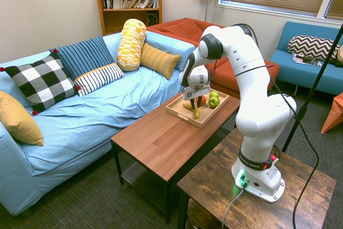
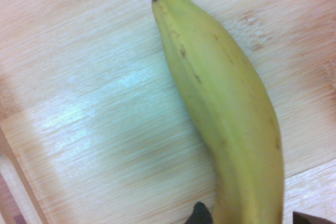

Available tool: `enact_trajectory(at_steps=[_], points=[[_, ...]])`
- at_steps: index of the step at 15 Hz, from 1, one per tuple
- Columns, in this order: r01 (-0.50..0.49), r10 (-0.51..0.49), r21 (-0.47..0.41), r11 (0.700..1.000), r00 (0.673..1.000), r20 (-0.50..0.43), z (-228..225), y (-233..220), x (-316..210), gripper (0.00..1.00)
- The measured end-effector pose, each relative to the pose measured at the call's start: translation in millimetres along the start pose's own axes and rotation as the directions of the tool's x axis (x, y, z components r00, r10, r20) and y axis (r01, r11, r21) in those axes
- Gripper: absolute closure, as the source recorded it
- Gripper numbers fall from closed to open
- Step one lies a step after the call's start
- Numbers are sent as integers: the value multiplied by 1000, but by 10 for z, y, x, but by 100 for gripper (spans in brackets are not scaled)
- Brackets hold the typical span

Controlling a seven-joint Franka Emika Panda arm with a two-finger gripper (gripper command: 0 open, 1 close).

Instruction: Put banana in the tray

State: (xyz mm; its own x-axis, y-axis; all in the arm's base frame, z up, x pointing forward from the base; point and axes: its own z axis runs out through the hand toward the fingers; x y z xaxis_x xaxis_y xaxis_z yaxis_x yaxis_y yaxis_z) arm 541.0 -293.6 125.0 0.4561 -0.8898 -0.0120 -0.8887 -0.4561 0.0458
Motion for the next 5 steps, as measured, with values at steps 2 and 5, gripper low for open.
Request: enact_trajectory(at_steps=[2, 5], points=[[6, -6, 9, 1000, 1000, -10, -58, -37, 6, 0], [20, -18, 41, 999, 999, -38, -363, -103, -16, 0]])
